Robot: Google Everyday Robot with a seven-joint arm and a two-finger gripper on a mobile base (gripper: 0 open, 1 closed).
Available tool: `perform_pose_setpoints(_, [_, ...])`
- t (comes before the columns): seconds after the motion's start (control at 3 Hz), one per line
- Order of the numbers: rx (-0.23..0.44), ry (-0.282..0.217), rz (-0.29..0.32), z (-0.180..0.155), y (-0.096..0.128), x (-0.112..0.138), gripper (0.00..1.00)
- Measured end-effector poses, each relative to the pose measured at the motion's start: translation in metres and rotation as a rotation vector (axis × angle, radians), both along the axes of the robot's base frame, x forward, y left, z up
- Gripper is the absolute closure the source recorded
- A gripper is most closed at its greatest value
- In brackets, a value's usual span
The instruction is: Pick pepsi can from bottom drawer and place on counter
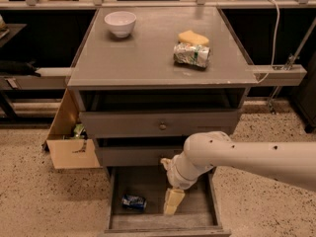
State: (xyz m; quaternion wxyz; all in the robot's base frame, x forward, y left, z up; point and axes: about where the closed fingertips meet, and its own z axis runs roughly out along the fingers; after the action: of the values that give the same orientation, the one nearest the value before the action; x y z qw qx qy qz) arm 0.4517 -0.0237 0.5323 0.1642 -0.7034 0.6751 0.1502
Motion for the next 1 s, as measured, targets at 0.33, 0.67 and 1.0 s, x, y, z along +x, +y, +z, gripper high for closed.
perform_pose_setpoints(0.33, [0.079, -0.022, 0.010, 0.009, 0.028, 0.001, 0.00])
perform_pose_setpoints(0.67, [0.168, -0.019, 0.029, 0.049, 0.087, -0.004, 0.00])
perform_pose_setpoints(1.0, [0.213, 0.036, 0.015, 0.080, 0.126, -0.009, 0.00])
